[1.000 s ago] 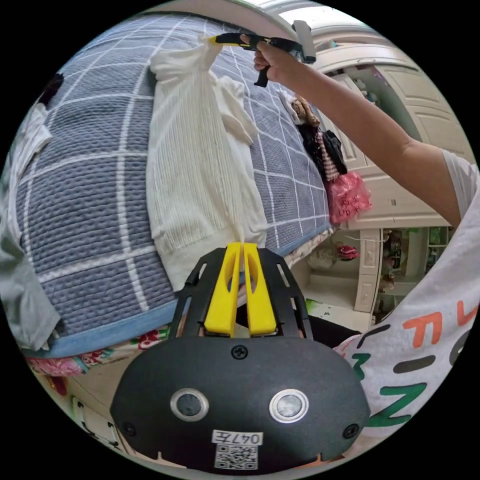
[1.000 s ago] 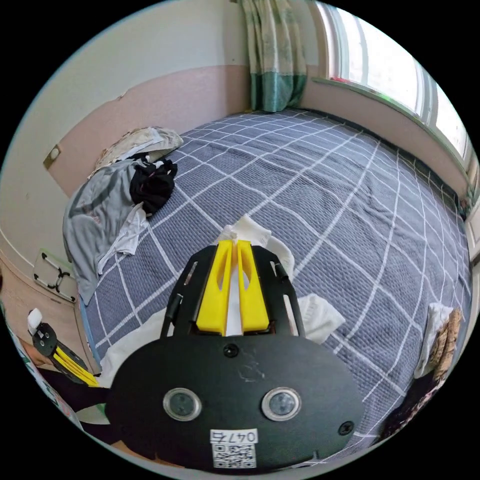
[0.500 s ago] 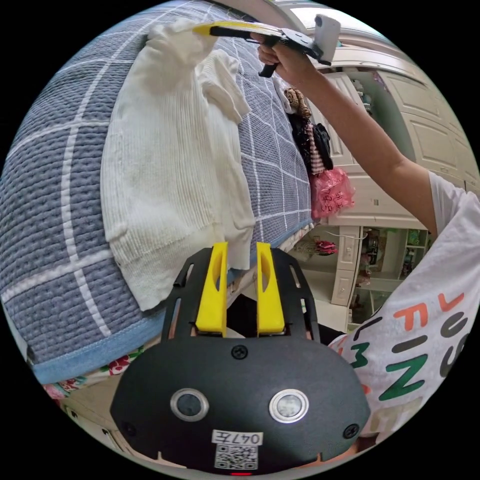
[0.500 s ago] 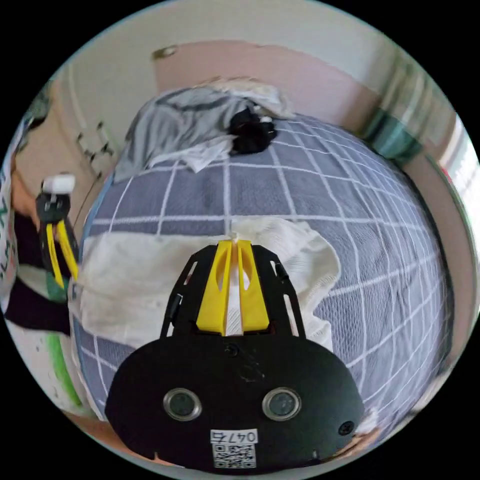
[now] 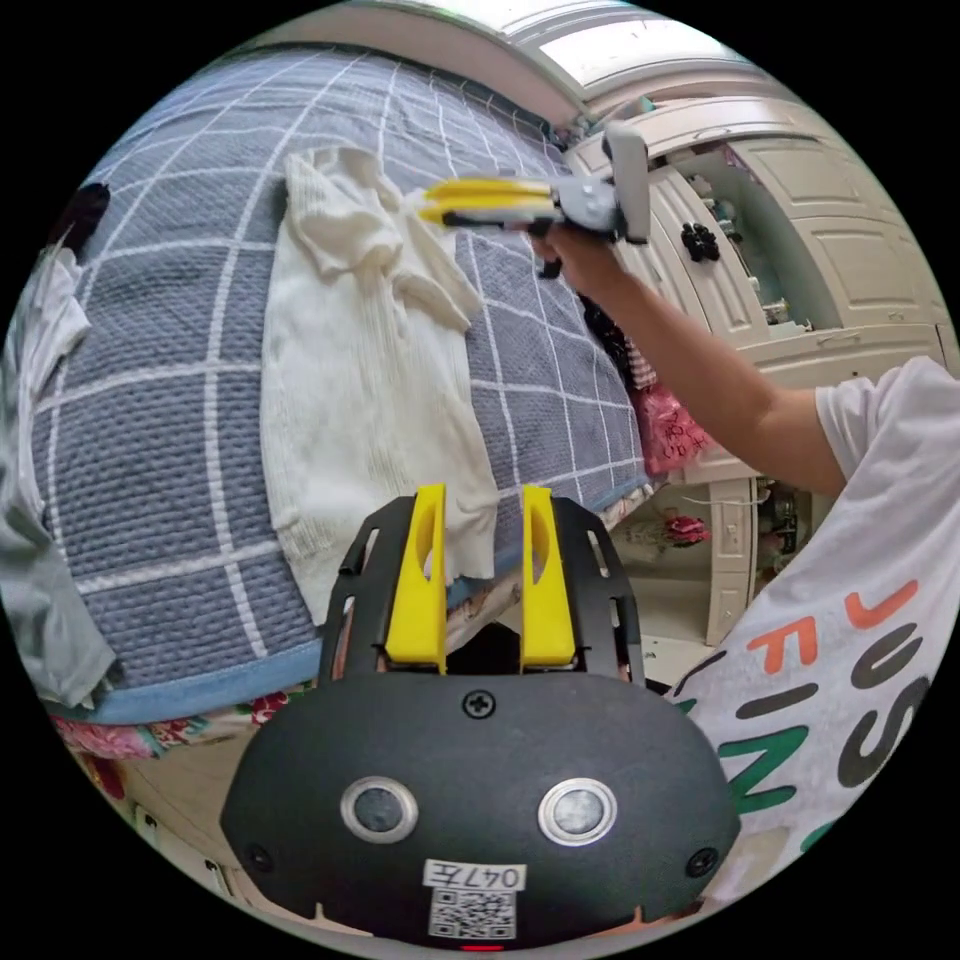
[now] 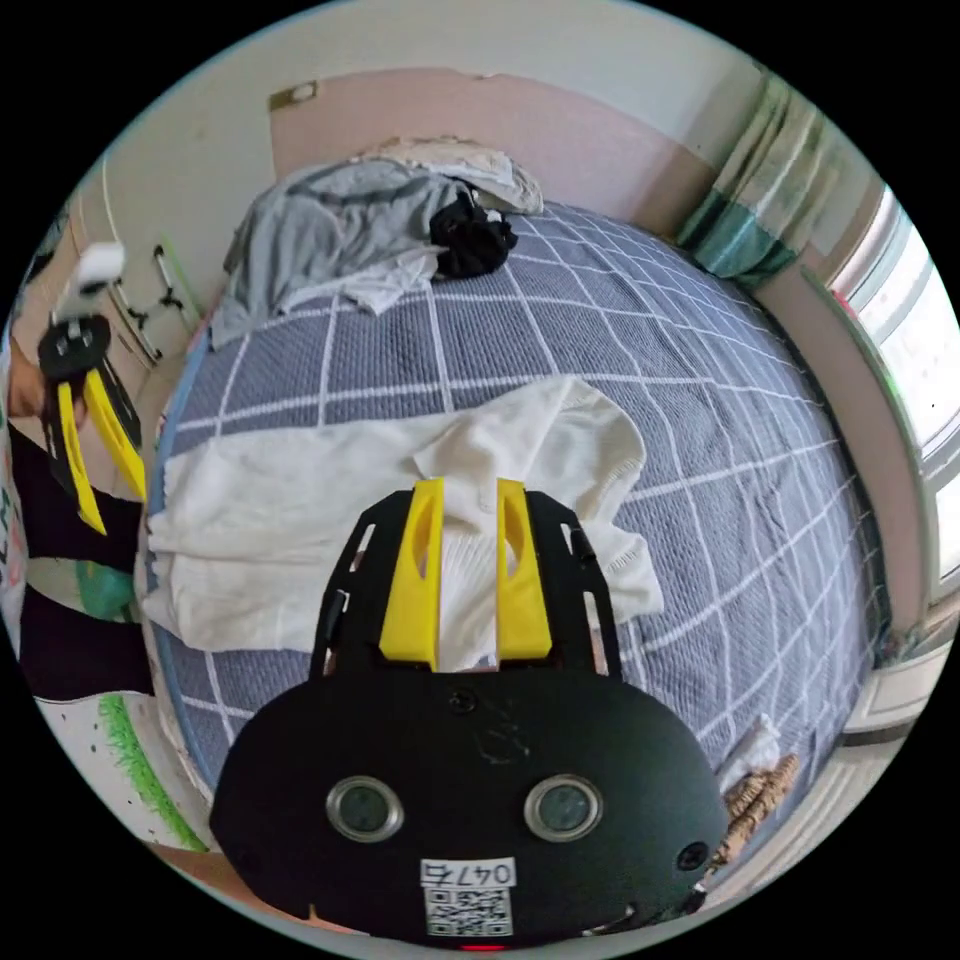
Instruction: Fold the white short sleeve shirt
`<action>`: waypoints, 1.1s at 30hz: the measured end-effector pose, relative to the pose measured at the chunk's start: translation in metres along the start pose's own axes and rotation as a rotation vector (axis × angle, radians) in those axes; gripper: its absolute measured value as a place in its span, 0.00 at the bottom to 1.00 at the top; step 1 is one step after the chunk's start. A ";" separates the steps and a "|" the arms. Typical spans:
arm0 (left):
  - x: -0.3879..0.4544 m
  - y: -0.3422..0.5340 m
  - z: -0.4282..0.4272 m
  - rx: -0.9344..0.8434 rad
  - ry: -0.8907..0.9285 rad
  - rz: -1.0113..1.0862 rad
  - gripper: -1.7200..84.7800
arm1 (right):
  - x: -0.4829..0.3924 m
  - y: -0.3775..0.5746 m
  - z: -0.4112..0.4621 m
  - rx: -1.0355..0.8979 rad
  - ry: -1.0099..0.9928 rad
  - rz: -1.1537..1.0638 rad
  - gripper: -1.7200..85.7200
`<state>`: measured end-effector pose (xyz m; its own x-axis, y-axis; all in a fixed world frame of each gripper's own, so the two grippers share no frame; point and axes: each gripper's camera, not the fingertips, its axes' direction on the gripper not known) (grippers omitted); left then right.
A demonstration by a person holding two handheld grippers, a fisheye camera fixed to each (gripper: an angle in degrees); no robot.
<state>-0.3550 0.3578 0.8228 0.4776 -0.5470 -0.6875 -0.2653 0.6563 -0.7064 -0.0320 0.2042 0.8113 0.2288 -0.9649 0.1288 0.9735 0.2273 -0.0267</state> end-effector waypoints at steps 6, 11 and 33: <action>-0.024 -0.078 -0.025 0.187 -0.120 0.070 0.07 | -0.032 0.021 0.014 0.051 0.103 0.053 0.01; -0.030 -0.195 0.014 0.161 -0.196 0.240 0.01 | -0.032 0.043 0.075 -0.070 0.027 0.133 0.01; 0.033 -0.313 0.111 0.005 -0.506 0.492 0.01 | 0.090 0.189 0.076 0.007 -0.038 0.712 0.09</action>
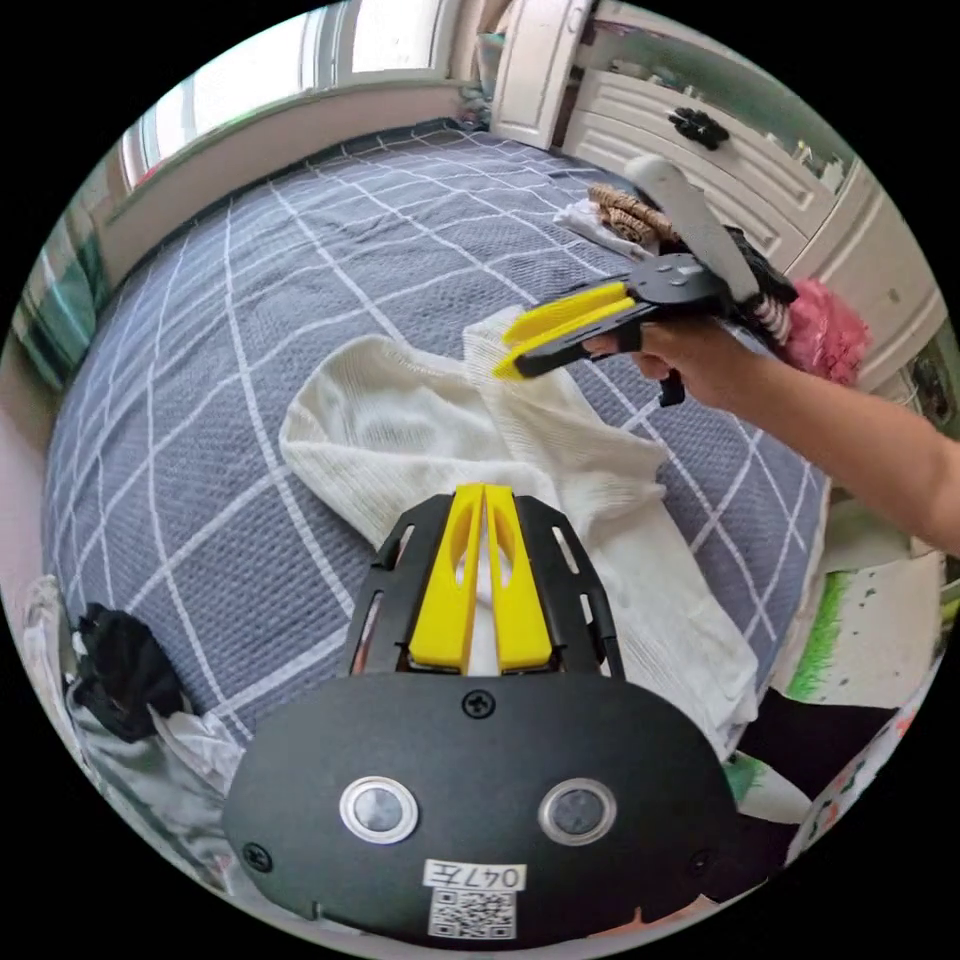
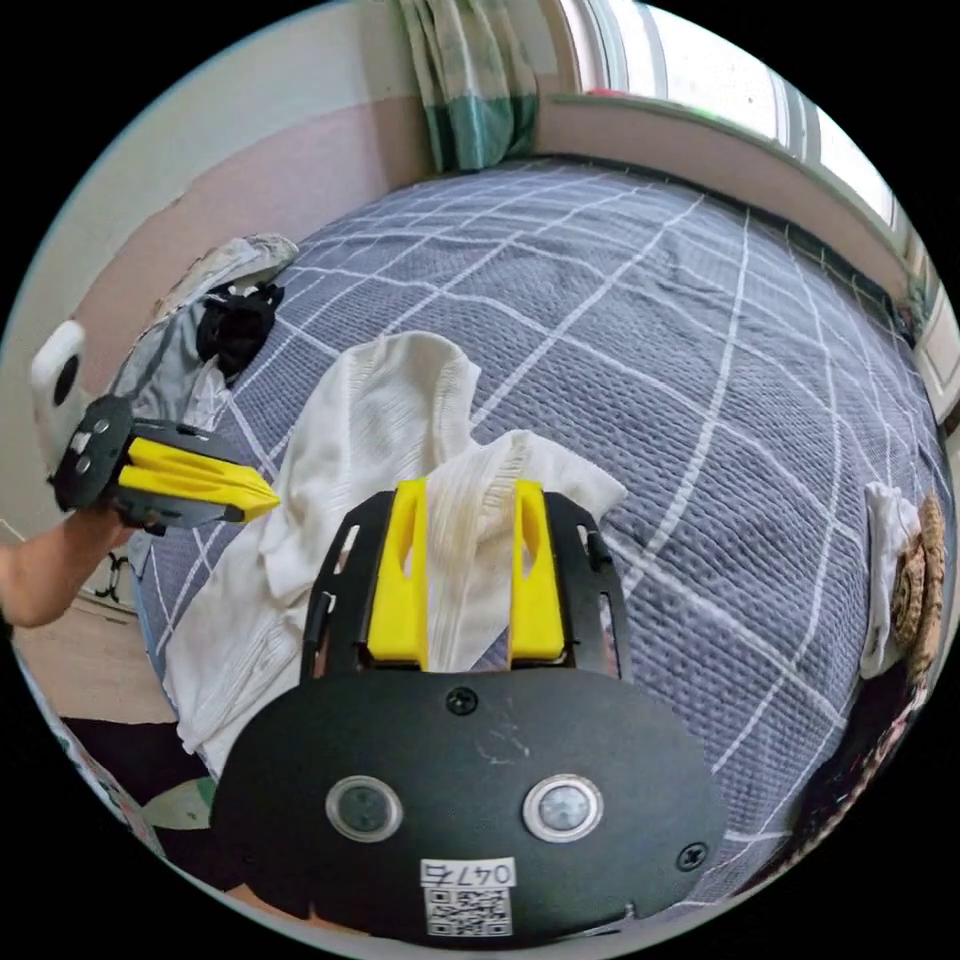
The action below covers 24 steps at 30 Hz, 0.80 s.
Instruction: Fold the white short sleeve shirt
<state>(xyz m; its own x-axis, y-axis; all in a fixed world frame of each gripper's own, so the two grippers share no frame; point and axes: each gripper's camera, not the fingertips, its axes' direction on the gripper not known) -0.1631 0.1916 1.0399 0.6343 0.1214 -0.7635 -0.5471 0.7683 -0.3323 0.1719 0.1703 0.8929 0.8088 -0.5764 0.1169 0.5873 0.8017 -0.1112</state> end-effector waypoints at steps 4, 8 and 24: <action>-0.016 -0.059 0.012 0.032 0.058 0.057 0.01 | 0.007 -0.007 0.030 -0.086 0.014 -0.016 0.03; -0.034 -0.114 0.054 -0.111 0.277 0.128 0.01 | 0.012 0.037 -0.006 0.128 0.008 0.110 0.03; -0.083 -0.209 0.083 -0.024 0.215 0.032 0.01 | 0.058 0.145 -0.012 0.379 -0.036 0.357 0.04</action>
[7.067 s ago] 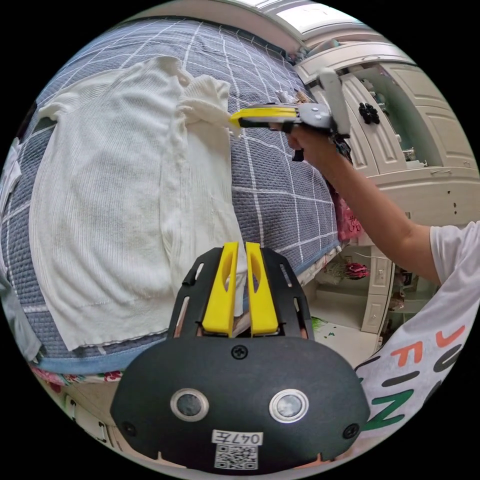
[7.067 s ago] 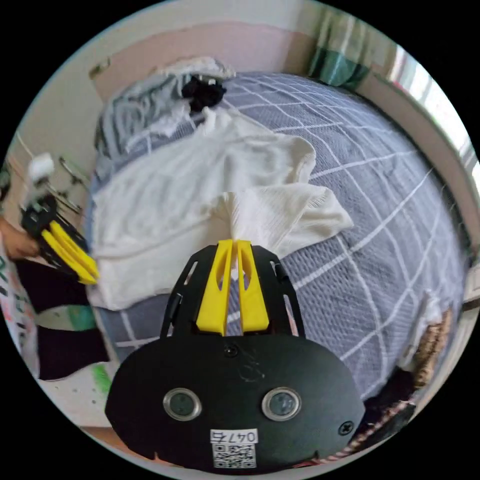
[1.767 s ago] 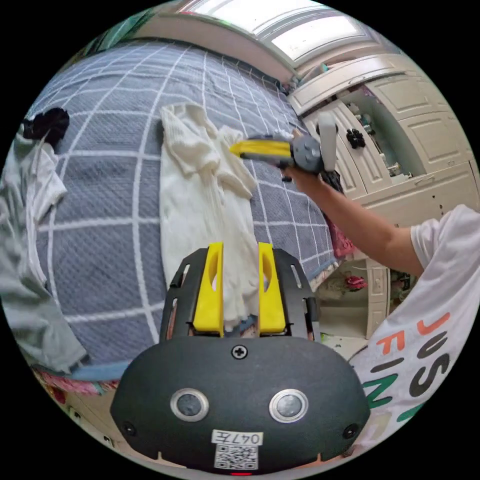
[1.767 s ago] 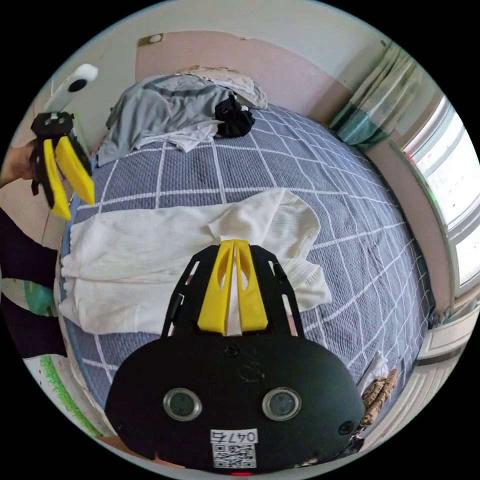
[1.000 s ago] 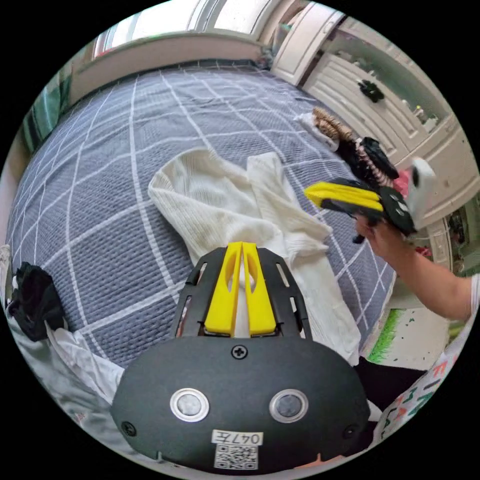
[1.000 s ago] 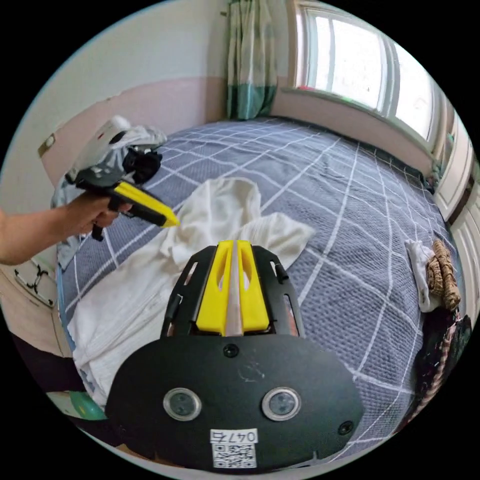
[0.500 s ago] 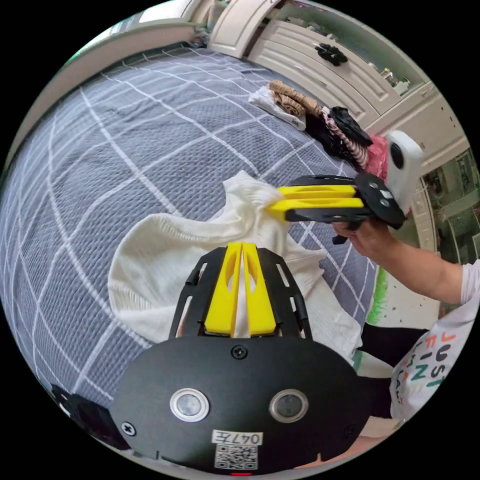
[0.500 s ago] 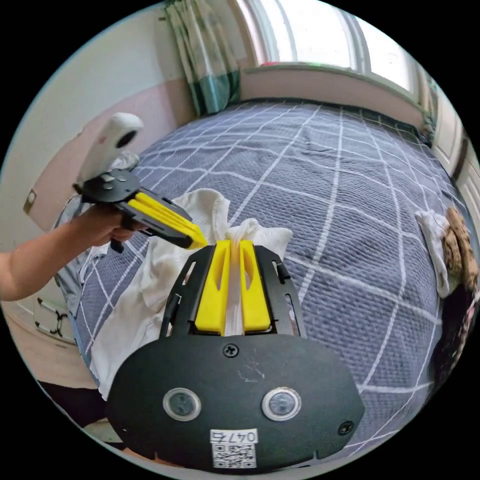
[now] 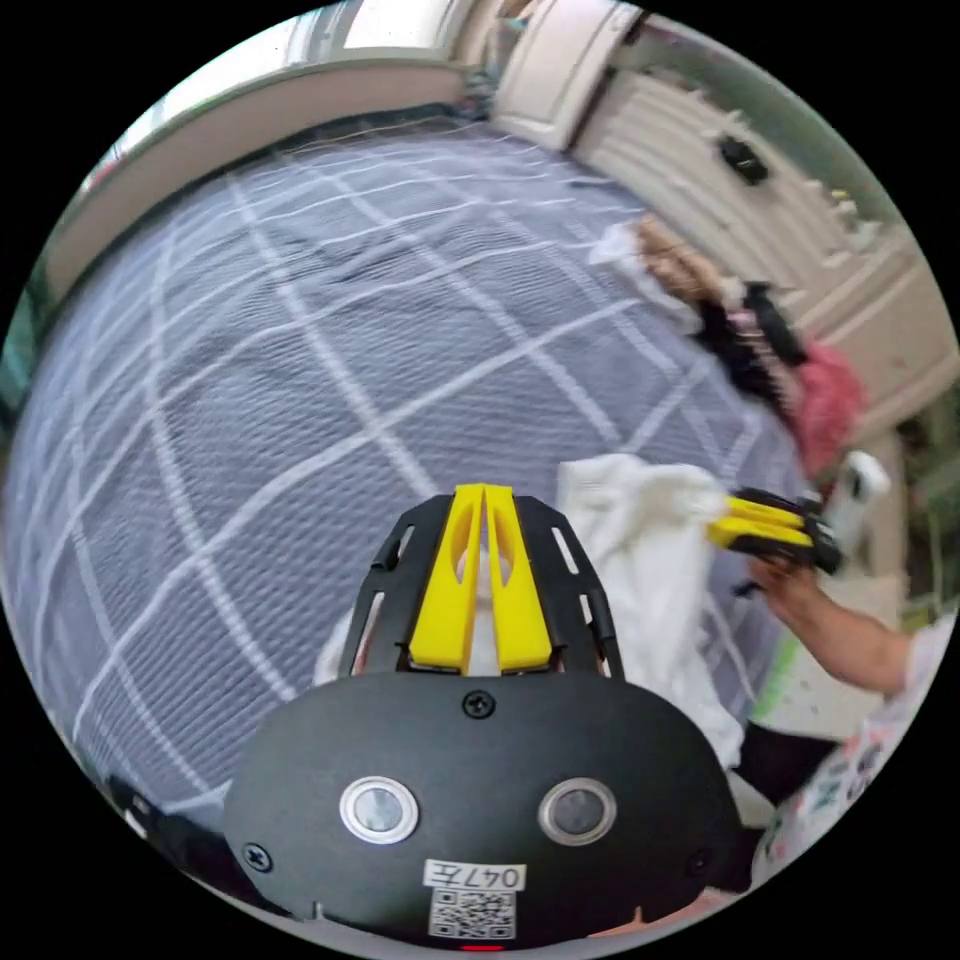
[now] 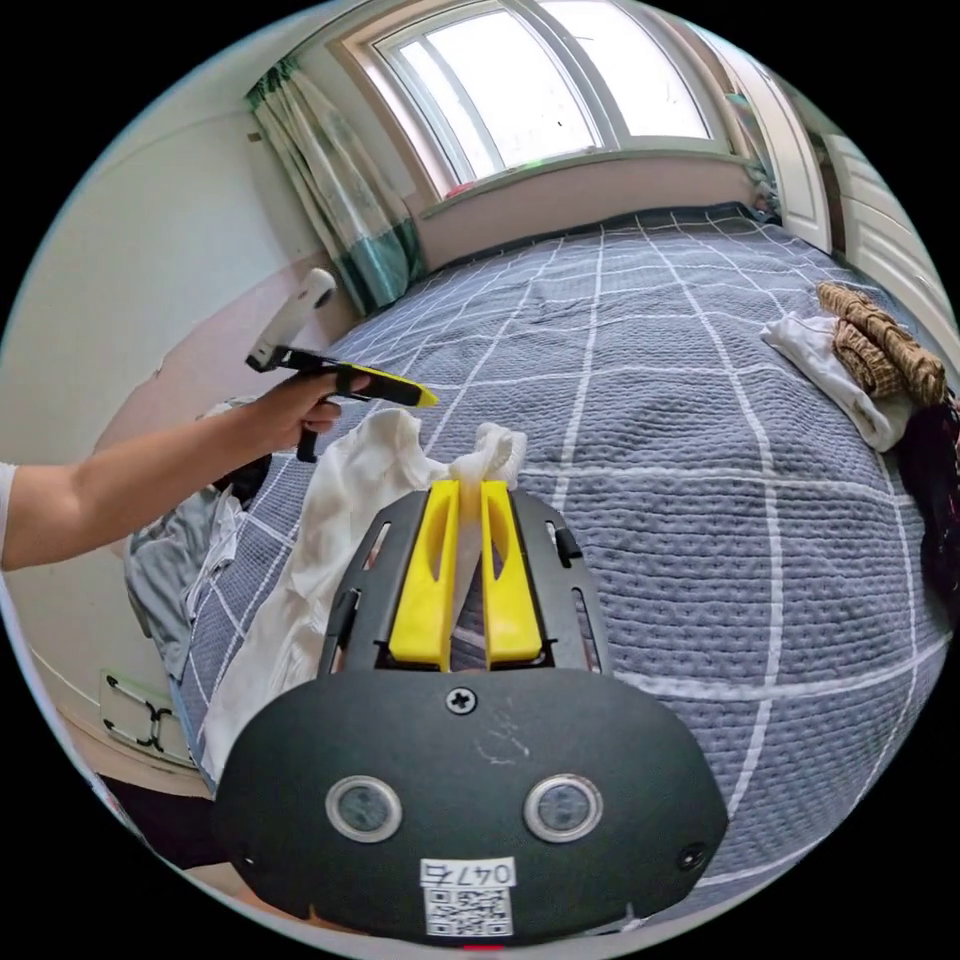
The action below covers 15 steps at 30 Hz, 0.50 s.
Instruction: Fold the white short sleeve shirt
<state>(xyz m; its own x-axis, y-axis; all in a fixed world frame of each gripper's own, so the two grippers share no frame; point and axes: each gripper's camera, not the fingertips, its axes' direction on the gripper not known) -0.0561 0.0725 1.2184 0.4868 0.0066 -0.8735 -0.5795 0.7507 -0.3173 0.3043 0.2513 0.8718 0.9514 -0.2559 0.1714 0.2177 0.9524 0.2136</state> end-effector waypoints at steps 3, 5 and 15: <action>0.022 0.017 -0.004 -0.073 0.071 0.066 0.01 | 0.014 -0.004 0.013 -0.115 0.030 0.038 0.06; 0.031 0.033 -0.004 -0.115 -0.038 0.059 0.01 | 0.021 -0.004 0.010 -0.116 0.058 0.046 0.06; 0.019 0.021 0.014 -0.208 -0.092 0.055 0.01 | -0.049 -0.108 0.119 -0.447 0.152 -0.608 0.06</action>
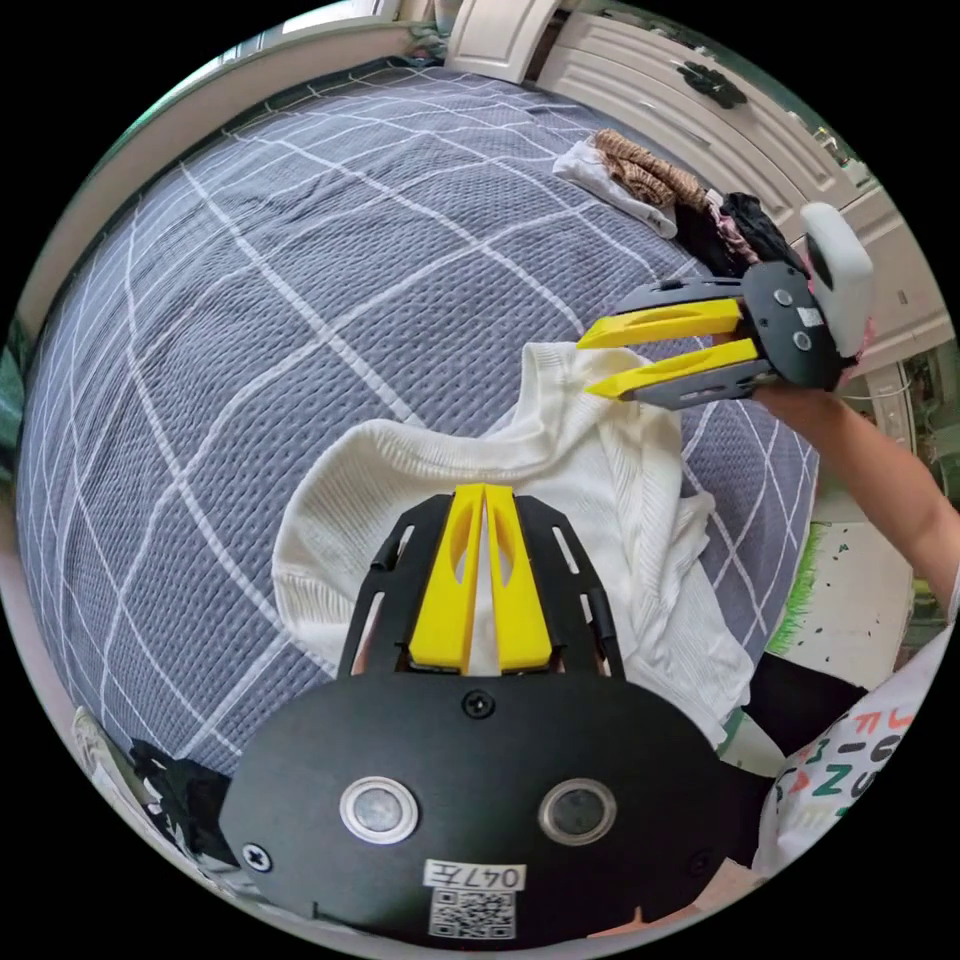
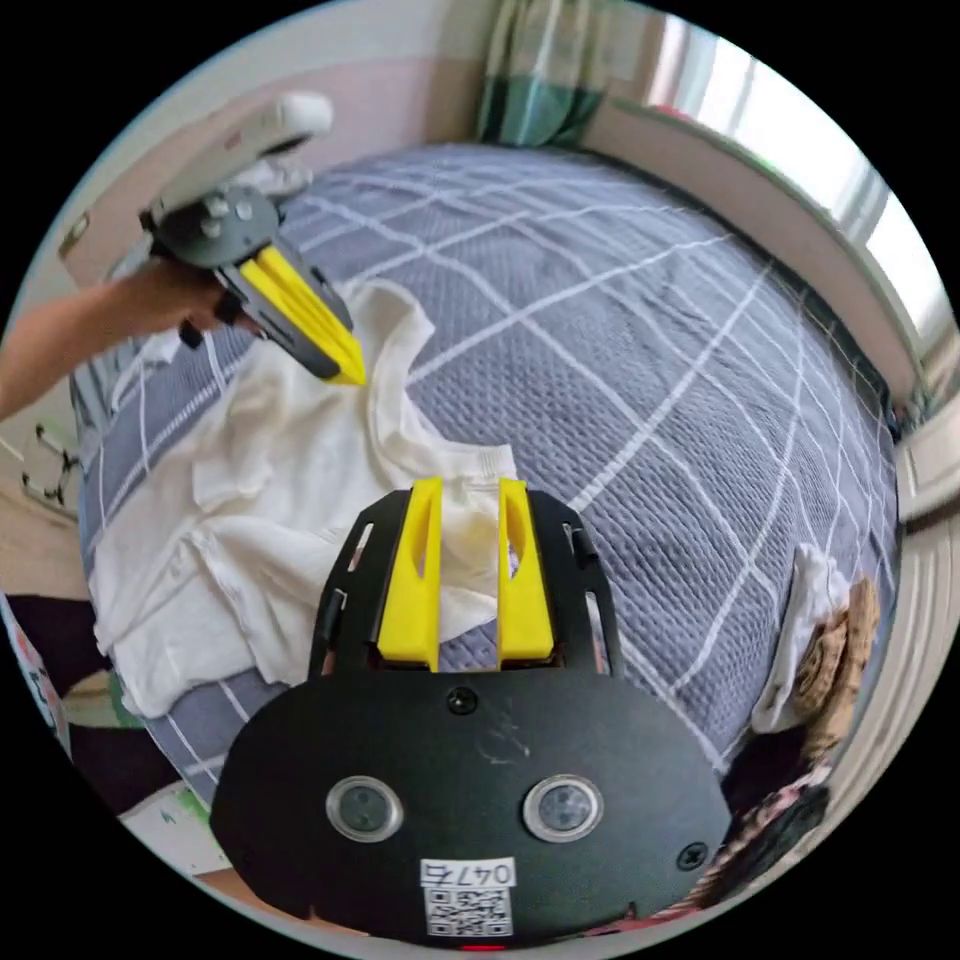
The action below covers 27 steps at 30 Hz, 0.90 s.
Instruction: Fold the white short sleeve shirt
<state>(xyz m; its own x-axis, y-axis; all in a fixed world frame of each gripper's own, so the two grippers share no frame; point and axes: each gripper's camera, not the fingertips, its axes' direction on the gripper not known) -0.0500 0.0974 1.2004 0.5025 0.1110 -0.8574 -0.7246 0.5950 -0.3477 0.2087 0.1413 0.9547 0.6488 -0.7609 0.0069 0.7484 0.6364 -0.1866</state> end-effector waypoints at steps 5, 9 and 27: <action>-0.011 0.001 0.010 -0.010 -0.035 0.011 0.01 | -0.012 -0.024 0.027 -0.034 0.134 -0.156 0.03; -0.029 0.003 0.003 0.053 -0.028 -0.017 0.01 | 0.025 -0.048 0.013 0.059 0.115 -0.044 0.02; -0.106 0.050 -0.036 0.201 0.069 -0.369 0.01 | 0.078 0.028 0.031 0.229 -0.249 0.348 0.07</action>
<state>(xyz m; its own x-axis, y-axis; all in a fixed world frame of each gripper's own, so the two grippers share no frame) -0.1566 0.0867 1.2604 0.6729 -0.1882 -0.7154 -0.3923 0.7292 -0.5608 0.2847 0.1040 0.9808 0.8582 -0.4625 0.2226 0.4741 0.8805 0.0015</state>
